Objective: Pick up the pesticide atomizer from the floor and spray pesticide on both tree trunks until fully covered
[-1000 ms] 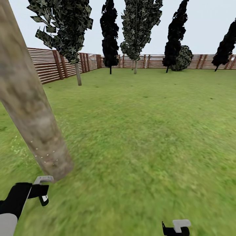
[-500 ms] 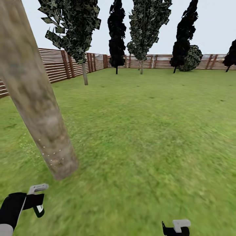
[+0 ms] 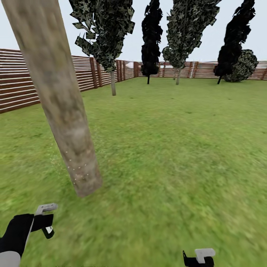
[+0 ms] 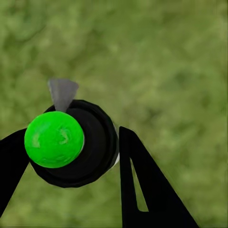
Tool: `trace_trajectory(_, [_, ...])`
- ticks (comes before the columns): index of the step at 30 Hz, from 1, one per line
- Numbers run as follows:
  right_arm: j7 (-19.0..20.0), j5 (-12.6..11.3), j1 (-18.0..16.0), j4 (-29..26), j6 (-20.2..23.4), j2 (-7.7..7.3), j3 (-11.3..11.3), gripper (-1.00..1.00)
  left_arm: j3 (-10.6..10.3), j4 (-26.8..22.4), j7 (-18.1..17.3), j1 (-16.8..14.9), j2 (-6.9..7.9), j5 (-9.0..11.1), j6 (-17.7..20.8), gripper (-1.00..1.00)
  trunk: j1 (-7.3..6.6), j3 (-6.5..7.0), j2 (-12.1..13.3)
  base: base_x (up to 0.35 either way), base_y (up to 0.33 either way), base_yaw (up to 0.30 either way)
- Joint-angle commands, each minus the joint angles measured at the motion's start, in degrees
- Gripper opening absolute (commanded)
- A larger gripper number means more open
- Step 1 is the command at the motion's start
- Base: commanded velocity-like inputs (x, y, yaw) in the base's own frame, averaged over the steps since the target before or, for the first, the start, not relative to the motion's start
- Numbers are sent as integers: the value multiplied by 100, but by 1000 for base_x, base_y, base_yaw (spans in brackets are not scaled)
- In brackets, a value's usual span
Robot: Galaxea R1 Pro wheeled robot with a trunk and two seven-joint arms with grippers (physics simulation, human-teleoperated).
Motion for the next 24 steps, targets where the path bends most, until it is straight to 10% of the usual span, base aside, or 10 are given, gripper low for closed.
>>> trace_trajectory(1, [0, 0, 2, 0, -3, 0, 0, 100, 6, -23, 222, 4, -8, 7, -2, -100, 0, 0, 0, 174, -173, 204])
trace_trajectory(24, [7, 0, 0, 0, -6, -9, 0, 100, -45, -414, 556, 15, -392, 16, 71, -100, 0, 0, 0, 154, -231, 10])
